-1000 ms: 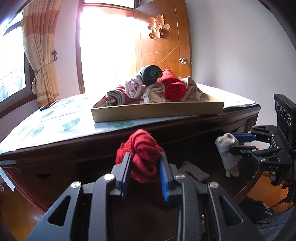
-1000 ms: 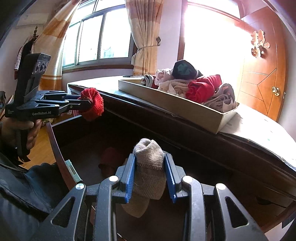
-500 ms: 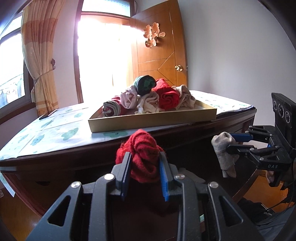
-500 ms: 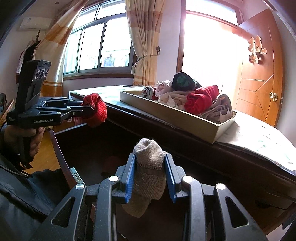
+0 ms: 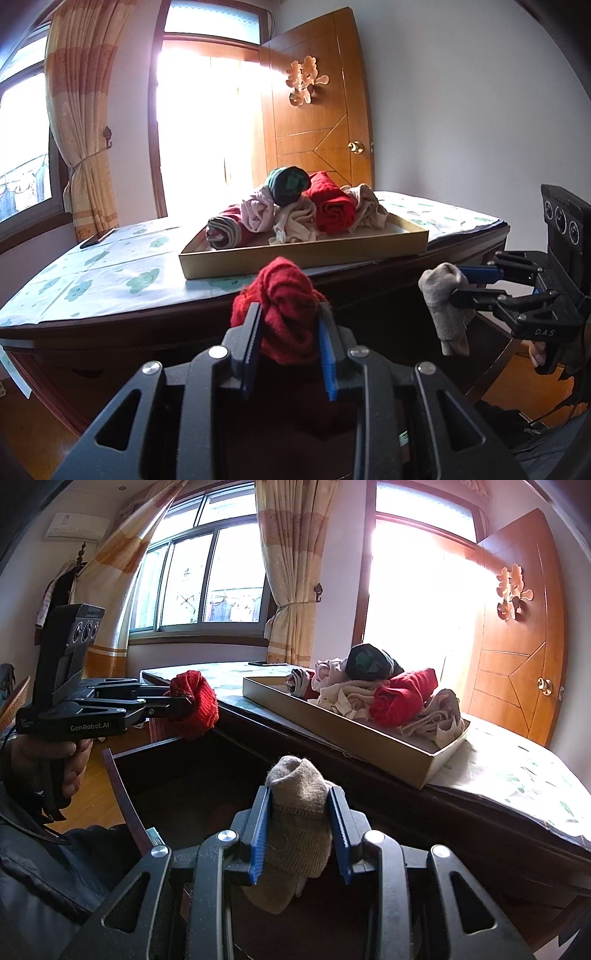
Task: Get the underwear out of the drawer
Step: 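Lift both held socks up out of the drawer, then lower both socks into the cream tray and open both tools, then move both open tools back down into the drawer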
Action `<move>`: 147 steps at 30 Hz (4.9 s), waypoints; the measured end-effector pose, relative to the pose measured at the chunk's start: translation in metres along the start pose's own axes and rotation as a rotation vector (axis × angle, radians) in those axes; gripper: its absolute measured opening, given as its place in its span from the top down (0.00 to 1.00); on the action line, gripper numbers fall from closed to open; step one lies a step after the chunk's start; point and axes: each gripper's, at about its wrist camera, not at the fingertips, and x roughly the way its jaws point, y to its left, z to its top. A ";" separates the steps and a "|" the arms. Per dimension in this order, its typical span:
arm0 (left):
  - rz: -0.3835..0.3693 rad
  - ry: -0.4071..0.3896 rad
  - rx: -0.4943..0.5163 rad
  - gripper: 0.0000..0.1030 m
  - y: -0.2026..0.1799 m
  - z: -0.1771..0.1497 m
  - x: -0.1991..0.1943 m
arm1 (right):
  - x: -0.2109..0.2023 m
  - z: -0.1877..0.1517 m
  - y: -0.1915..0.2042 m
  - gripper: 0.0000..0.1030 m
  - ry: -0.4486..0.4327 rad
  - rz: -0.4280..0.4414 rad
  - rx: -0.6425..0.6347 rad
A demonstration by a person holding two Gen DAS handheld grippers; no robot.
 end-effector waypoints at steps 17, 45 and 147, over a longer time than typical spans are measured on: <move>-0.006 0.003 0.024 0.74 -0.004 0.020 0.004 | 0.000 0.014 -0.001 0.68 -0.025 0.005 -0.019; -0.049 0.039 0.116 0.74 -0.018 0.099 0.060 | 0.019 0.079 -0.050 0.67 -0.027 -0.062 -0.007; -0.077 0.651 0.359 0.27 -0.025 -0.028 0.136 | 0.120 -0.006 0.023 0.27 0.604 0.136 -0.282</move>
